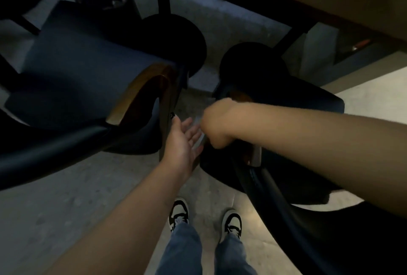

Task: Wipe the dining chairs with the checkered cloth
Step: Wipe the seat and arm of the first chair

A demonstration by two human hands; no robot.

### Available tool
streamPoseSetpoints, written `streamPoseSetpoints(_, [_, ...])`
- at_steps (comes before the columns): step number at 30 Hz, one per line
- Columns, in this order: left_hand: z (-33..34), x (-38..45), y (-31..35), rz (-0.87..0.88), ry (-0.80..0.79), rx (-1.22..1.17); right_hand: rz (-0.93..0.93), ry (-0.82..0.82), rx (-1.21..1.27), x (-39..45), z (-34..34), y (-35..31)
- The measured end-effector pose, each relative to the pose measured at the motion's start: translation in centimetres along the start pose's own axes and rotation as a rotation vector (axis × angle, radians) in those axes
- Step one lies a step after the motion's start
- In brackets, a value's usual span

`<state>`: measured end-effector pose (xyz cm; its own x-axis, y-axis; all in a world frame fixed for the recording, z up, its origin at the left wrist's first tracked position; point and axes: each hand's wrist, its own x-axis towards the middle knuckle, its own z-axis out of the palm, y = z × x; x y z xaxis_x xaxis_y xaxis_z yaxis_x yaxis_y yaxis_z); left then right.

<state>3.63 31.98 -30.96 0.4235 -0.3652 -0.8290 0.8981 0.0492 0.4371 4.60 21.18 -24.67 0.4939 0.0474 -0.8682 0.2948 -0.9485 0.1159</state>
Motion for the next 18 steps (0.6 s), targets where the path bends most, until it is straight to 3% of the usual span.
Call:
streamPoseSetpoints(3, [0.1, 0.4, 0.2, -0.024, -0.010, 0.012, -0.096, -0.158, -0.118, -2.7, 0.9, -0.5])
streamPoseSetpoints(9, [2.0, 0.4, 0.8, -0.047, -0.024, 0.065, -0.105, -0.218, 0.024, -2.5, -0.6, 0.4])
streamPoseSetpoints(14, [3.4, -0.7, 2.3, -0.032, -0.053, 0.180, -0.058, 0.254, 0.471, -8.1, 2.2, -0.6])
streamPoseSetpoints(18, [5.7, -1.4, 3.2, -0.017, -0.080, 0.395, 0.044, 0.878, 1.066, -12.8, 6.7, -3.2])
